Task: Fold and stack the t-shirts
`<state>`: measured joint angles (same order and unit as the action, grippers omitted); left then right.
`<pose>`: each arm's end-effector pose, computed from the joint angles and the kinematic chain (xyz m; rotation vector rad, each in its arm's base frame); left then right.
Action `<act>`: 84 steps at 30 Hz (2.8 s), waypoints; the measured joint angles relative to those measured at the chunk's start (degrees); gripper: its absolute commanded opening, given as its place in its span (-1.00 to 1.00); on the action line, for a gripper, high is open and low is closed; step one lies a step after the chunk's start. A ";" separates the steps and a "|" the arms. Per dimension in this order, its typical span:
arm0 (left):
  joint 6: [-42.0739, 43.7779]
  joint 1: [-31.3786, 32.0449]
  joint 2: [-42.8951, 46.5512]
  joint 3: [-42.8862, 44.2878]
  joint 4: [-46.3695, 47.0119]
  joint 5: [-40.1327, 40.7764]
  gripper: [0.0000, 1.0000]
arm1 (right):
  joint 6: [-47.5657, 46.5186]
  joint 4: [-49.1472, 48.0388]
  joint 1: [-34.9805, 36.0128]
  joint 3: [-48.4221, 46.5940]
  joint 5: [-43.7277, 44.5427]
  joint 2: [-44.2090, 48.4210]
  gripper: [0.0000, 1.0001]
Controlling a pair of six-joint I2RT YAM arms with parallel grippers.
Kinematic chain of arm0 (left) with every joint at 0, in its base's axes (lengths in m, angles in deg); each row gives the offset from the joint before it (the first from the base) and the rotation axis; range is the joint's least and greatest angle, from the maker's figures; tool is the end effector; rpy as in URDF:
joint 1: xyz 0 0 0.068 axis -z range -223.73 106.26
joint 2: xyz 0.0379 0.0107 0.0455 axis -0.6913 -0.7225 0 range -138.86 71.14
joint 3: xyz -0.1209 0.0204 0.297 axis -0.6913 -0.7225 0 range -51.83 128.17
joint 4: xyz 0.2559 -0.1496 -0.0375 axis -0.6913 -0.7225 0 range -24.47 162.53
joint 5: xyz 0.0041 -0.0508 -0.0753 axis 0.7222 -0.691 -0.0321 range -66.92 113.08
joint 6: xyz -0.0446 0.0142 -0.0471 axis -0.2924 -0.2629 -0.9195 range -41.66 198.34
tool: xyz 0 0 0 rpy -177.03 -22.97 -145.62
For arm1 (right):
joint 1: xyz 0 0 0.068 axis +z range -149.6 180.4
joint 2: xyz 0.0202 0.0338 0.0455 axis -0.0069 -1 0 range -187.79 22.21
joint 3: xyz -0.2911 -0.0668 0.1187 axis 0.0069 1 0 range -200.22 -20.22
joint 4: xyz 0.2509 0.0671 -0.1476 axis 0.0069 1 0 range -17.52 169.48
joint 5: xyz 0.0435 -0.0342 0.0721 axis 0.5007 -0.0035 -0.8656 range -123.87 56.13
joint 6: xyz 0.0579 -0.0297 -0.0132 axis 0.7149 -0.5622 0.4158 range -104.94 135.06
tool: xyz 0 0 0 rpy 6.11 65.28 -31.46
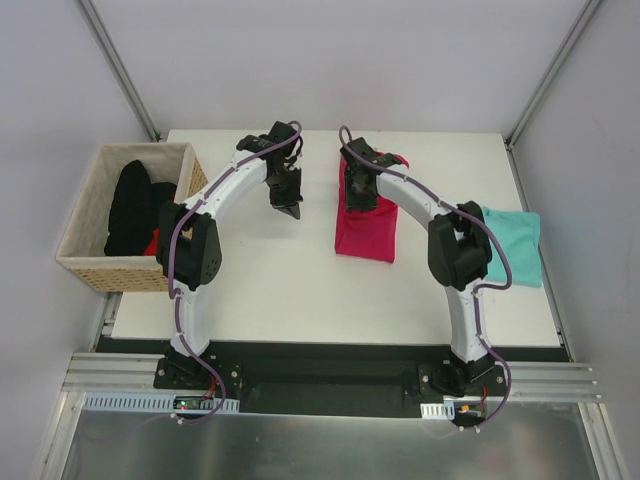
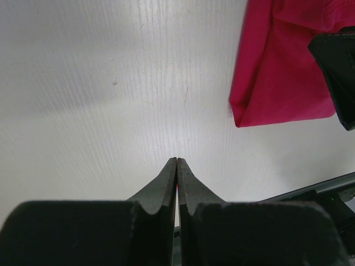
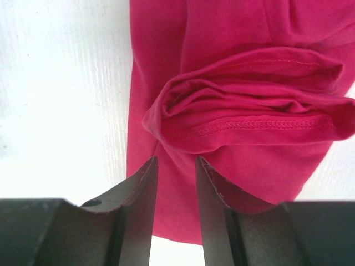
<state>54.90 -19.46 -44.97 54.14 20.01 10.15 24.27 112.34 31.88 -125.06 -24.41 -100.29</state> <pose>0.4567 -0.2188 0.2929 0.0955 2.7418 -0.5541 0.4696 0.2776 0.2430 -0.4330 2.5179 0.0606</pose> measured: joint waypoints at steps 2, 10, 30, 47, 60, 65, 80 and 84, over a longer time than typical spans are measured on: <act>-0.04 0.00 0.00 0.00 0.04 0.00 -1.00 | -0.61 -0.37 -0.28 -0.02 -1.05 -0.20 -0.22; -0.17 0.00 -0.02 0.07 0.04 -0.02 -1.00 | -3.15 -1.66 -2.56 -0.02 -5.09 -0.42 -0.19; -0.17 0.00 -0.83 2.12 0.07 -0.07 -1.00 | -3.98 -2.51 -4.20 -1.09 -10.38 -2.93 -0.17; -0.15 0.00 -1.75 2.97 0.11 -0.11 -1.00 | -4.13 -1.81 -3.39 -3.61 -10.38 -2.95 -0.17; -0.15 0.00 -1.75 2.95 0.11 -0.09 -1.00 | -3.85 -1.53 -2.25 -3.89 -10.38 -2.95 -0.43; -0.15 0.00 -1.75 2.95 0.11 -0.09 -1.00 | -3.69 -1.53 -2.25 -3.87 -10.36 -2.95 -0.42; -0.15 0.00 -1.75 2.95 0.11 -0.07 -1.00 | -3.17 -1.84 -2.25 -2.14 -10.56 -3.28 -0.42; -0.15 -0.02 -1.75 2.95 0.11 -0.09 -1.00 | -2.86 -1.92 -2.43 -2.14 -10.91 -3.80 -0.45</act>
<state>54.75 -19.48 -46.72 57.10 20.12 10.07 21.41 110.42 29.45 -127.20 -35.32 -104.09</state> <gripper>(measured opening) 0.003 0.286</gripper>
